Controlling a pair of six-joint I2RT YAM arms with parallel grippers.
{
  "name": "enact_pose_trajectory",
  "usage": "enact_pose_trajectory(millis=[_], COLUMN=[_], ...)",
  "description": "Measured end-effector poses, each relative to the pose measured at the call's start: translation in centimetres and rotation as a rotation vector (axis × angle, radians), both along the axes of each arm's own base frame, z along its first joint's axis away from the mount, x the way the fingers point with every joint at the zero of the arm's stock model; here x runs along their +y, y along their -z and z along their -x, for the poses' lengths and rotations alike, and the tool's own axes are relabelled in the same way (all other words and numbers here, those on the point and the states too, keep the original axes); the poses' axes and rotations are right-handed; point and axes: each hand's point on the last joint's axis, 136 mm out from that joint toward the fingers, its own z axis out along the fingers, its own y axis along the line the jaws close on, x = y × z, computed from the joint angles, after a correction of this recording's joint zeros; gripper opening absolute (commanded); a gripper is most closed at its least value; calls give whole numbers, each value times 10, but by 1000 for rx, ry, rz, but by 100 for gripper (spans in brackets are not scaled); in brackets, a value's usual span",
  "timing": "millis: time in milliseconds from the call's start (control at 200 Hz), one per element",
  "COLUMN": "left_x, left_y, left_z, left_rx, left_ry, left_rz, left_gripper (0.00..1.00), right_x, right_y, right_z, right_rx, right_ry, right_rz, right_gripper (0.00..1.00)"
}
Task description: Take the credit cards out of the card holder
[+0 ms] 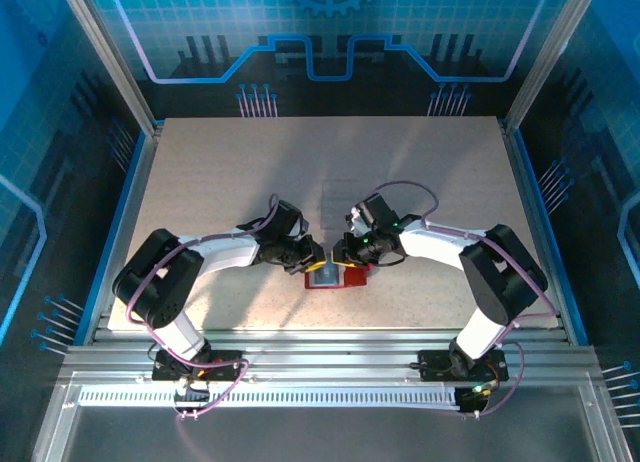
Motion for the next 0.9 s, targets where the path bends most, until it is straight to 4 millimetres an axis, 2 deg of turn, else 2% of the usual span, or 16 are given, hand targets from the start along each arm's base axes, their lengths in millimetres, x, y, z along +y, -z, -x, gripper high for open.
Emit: enact_pose_trajectory(millis=[280,585,900], left_x=[5,5,5], left_y=[5,9,9], left_z=[3,4,3], left_rx=[17,28,26], left_ry=[-7,-7,-9], left_rz=[-27,-34,-36], left_gripper=[16,16,16], right_x=[9,8,9], right_y=[4,17,21], right_z=[1,4,4], right_rx=[36,79,85], right_ry=[-6,-9,-10], right_rz=[-52,-43,-43], right_gripper=[30,31,32])
